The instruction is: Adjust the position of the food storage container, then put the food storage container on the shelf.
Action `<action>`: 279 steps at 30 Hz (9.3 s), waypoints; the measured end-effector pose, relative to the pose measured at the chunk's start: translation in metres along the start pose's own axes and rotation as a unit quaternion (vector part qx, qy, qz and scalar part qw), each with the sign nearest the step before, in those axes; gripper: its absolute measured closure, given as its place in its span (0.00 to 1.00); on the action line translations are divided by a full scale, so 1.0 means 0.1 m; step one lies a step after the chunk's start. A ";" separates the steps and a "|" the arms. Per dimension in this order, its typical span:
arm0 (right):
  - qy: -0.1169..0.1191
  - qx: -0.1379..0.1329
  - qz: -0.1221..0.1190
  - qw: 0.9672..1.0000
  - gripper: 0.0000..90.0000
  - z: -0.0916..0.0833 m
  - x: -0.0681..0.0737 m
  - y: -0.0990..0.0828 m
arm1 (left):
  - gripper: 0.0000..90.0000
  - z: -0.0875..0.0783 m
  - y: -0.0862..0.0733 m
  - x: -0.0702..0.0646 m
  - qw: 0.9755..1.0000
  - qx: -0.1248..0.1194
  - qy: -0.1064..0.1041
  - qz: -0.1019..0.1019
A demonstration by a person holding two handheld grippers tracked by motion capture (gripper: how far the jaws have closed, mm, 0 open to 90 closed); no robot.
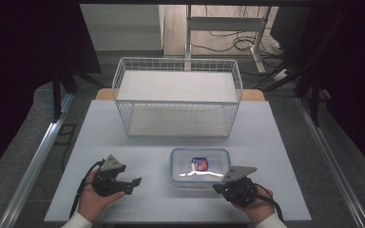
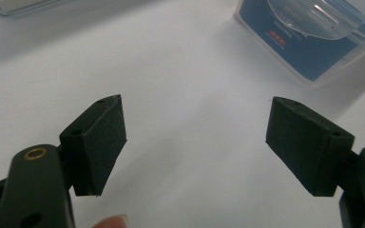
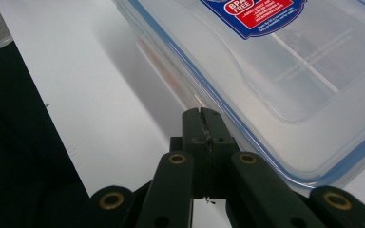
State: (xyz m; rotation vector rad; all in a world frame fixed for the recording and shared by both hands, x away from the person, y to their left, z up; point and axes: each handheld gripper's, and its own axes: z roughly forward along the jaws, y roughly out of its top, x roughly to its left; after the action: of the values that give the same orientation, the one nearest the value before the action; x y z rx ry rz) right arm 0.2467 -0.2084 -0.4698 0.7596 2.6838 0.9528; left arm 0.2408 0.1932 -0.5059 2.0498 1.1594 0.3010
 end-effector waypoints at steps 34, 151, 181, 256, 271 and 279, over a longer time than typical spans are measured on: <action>-0.088 0.004 0.145 0.985 0.99 0.19 -0.76 -0.05 | 0.24 -0.01 0.00 0.00 1.000 -0.006 0.003 -0.001; 0.153 -0.062 0.296 0.941 0.22 0.57 -0.79 0.17 | 0.36 0.64 0.40 0.11 0.952 0.002 -0.237 -0.194; 0.162 -0.092 0.325 0.927 0.57 0.25 -0.69 0.05 | 0.53 0.36 0.31 0.00 0.956 -0.022 -0.234 -0.177; 0.127 -0.132 0.303 0.935 0.57 0.61 -1.40 0.64 | 0.55 0.78 1.03 0.73 0.961 -0.040 -0.222 -0.158; 0.122 -0.146 0.322 0.928 0.57 0.75 -1.55 0.64 | 0.55 0.93 1.05 0.84 0.958 -0.051 -0.220 -0.178; 0.099 -0.160 0.340 0.921 0.56 0.78 -1.53 0.62 | 0.54 0.99 1.04 0.86 0.953 -0.066 -0.215 -0.205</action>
State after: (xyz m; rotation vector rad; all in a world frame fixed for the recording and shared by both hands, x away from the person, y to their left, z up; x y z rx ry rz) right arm 0.4284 -0.2064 -0.4892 1.6336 2.3212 1.6427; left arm 0.4075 0.1823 -0.5142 1.5996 1.2102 -0.2556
